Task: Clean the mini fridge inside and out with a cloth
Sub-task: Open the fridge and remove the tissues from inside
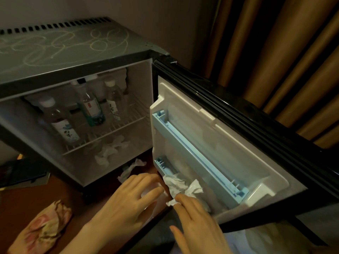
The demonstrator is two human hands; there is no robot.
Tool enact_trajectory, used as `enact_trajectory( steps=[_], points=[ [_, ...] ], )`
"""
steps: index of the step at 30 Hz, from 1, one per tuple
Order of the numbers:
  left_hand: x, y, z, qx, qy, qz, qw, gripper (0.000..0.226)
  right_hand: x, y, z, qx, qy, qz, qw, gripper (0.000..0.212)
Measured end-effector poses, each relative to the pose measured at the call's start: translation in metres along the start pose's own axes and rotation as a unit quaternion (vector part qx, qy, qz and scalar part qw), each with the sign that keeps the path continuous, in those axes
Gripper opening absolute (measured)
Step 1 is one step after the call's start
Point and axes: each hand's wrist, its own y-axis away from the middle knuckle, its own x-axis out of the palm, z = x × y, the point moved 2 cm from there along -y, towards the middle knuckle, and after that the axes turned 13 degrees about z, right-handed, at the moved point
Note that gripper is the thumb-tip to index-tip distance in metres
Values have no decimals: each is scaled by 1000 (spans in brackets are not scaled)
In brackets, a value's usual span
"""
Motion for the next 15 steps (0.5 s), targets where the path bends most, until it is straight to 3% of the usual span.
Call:
enact_trajectory(
  steps=[12, 15],
  points=[
    [97, -50, -3, 6, 65, 153, 986, 50, 31, 31, -23, 71, -7, 62, 996, 73],
    [120, -62, -4, 13, 57, 175, 983, 51, 33, 39, -27, 71, 10, 35, 997, 74]
  ],
)
